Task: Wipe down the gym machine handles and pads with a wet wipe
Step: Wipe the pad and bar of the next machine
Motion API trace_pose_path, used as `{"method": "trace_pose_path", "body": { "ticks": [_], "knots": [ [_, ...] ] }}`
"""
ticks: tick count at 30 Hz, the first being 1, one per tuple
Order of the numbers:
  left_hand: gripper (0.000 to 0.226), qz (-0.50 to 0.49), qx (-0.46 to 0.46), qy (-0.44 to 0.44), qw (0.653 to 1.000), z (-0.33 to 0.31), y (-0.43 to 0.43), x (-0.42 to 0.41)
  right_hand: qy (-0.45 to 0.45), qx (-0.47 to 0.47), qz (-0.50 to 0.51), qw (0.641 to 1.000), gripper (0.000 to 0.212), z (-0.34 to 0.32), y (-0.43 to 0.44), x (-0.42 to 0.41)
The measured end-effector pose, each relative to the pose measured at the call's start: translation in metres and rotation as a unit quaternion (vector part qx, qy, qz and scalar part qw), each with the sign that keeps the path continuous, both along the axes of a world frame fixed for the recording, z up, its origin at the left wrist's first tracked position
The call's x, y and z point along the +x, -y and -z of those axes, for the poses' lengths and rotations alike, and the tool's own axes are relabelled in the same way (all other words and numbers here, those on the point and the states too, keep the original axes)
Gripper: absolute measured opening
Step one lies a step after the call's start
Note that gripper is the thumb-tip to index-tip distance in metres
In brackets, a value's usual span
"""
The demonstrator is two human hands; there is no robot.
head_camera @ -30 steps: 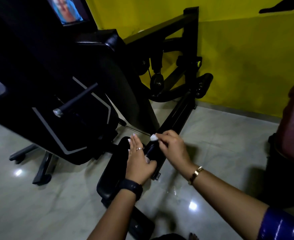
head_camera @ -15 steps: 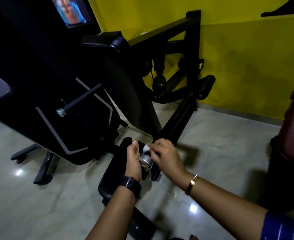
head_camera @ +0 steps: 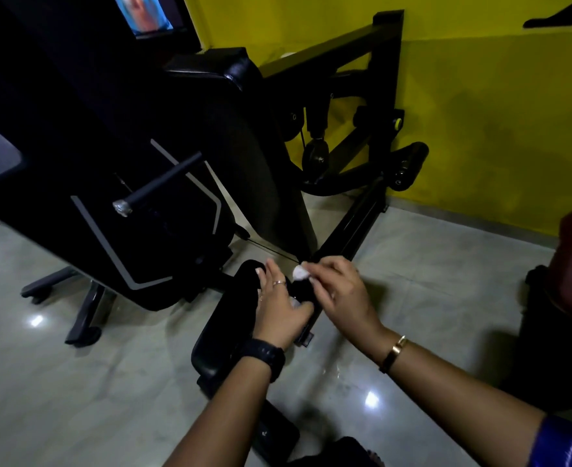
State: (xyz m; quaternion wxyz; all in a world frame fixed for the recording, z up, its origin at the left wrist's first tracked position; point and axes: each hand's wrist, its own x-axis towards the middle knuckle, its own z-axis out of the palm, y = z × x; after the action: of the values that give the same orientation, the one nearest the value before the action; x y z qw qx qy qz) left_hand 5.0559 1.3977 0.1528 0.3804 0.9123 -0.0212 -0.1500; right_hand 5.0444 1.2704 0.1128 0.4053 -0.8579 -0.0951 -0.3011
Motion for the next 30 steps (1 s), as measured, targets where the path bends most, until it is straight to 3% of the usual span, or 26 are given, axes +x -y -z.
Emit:
{"method": "trace_pose_path", "body": {
  "ticks": [3,6,9,12,14,17,19,23,27,30],
  "knots": [
    [0.101,0.026,0.124,0.045,0.991,0.000,-0.001,0.000,0.015,-0.143,-0.119,0.982,0.029,0.007,0.002,-0.003],
    [0.103,0.044,0.221,0.091,0.970,0.001,0.000,-0.002,0.032,-0.226,-0.097,0.969,0.032,0.008,0.020,0.003],
    [0.104,0.053,0.274,0.132,0.951,0.002,0.003,-0.002,-0.011,-0.189,0.018,0.982,0.039,0.014,0.029,0.019],
    [0.103,0.049,0.270,0.160,0.948,0.003,0.003,-0.003,-0.074,-0.065,0.082,0.992,0.035,0.012,0.006,0.017],
    [0.098,0.054,0.276,0.157,0.947,0.003,0.001,-0.003,-0.070,-0.053,0.047,0.995,0.035,0.008,-0.014,0.006],
    [0.093,0.057,0.244,0.142,0.958,0.002,0.002,-0.004,-0.049,-0.115,-0.019,0.992,0.036,0.006,-0.008,0.000],
    [0.097,0.066,0.220,0.154,0.961,-0.001,0.005,-0.004,-0.063,-0.137,0.015,0.988,0.039,0.006,0.012,0.017],
    [0.102,0.073,0.269,0.147,0.949,-0.005,0.009,0.003,-0.098,-0.116,0.045,0.987,0.035,-0.003,0.026,0.055],
    [0.103,0.048,0.308,0.139,0.940,0.000,0.011,0.004,-0.051,-0.154,-0.066,0.985,0.027,0.003,0.008,0.047],
    [0.100,0.027,0.339,0.139,0.930,0.003,0.015,0.003,-0.021,-0.142,-0.149,0.978,0.033,0.007,0.020,0.037]
  ]
}}
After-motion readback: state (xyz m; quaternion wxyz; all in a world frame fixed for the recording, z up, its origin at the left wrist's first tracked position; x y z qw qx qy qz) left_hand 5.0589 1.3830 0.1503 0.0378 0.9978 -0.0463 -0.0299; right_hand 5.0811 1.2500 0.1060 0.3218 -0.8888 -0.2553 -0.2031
